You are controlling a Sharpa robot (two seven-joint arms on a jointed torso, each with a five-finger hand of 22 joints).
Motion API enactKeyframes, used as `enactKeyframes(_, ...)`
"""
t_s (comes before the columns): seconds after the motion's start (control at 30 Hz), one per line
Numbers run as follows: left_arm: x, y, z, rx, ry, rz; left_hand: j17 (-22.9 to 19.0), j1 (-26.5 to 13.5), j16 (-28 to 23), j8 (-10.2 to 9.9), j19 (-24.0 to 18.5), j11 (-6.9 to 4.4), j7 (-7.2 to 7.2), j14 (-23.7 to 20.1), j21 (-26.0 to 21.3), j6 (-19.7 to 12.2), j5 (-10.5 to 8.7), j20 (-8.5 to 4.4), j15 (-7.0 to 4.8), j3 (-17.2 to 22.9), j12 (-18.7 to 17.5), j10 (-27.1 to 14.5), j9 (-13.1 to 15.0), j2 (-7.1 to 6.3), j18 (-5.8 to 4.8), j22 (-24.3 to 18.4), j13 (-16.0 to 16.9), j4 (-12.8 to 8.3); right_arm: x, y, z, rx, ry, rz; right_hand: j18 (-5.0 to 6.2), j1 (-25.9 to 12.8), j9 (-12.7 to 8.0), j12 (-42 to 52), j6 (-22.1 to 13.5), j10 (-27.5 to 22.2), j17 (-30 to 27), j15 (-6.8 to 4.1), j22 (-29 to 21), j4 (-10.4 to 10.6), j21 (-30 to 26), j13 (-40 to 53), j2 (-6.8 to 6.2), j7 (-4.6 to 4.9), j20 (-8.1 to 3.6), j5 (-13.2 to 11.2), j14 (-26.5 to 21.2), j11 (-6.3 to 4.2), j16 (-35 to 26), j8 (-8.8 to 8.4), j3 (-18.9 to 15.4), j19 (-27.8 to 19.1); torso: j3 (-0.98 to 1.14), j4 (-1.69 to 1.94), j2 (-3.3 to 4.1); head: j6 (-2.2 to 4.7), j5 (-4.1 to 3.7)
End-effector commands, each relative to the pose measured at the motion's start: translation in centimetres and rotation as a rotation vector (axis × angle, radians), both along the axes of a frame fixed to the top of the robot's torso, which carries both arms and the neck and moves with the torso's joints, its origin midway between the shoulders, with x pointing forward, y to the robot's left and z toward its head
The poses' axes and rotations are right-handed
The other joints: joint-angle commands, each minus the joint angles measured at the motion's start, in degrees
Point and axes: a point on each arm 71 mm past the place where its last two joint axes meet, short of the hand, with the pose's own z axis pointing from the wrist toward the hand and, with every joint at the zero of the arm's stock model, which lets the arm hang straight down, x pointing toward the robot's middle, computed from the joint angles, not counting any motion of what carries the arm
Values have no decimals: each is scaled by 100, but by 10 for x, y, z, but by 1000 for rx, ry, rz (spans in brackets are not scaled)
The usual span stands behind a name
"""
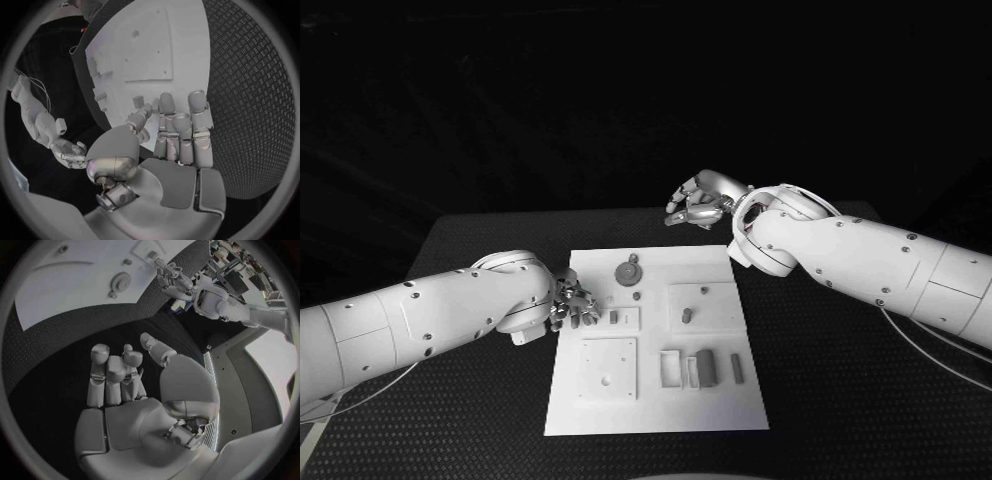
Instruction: Assemble the parts on the task board
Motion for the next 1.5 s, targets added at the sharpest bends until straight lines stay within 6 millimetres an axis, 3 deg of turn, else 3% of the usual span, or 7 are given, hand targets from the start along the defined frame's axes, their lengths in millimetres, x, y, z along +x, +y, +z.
enactKeyframes(0.03,-1,-3,-1,-8,10,-10,0,-15,10,15,-36,-18,15,-4,-12,9,-55,-16,-9,14,7,-4,-10,-128,183,103,-8,54,-1,1,-1,-5,5,9,113,-52,7,4,0,-48,9,-2,60,36,-27,10,2,53,-40,-12,18,-10,-25,-19,-10,-19,0,1,0,-2,-2)
enactKeyframes(0.43,-1,-2,-1,-3,1,-12,-7,-45,3,9,-21,-19,16,3,-27,-4,-180,-21,-11,59,2,2,-29,-511,189,98,-17,220,-1,0,-1,-5,6,9,113,-53,8,4,1,-49,9,-2,60,36,-27,10,1,53,-40,-12,17,-10,-25,-20,-10,-19,-3,2,1,-6,-8)
enactKeyframes(0.6,-1,-3,0,-6,-7,-10,-8,-64,3,10,-17,-20,15,6,-33,-6,-228,-22,-12,72,3,5,-33,-608,192,97,-18,288,-1,0,-1,-5,6,9,113,-54,9,4,2,-49,9,-2,61,37,-27,10,1,53,-40,-12,17,-10,-26,-20,-11,-19,-3,1,1,-3,-9)
enactKeyframes(1.5,0,4,1,-18,-30,12,-7,-63,9,32,4,-30,3,26,-32,24,-269,-28,-22,104,11,24,-29,-615,199,99,-16,377,0,0,-2,-5,6,8,113,-58,11,4,0,-49,10,-2,61,40,-28,9,-1,53,-39,-12,18,-10,-26,-23,-13,-20,0,-2,0,14,-12)
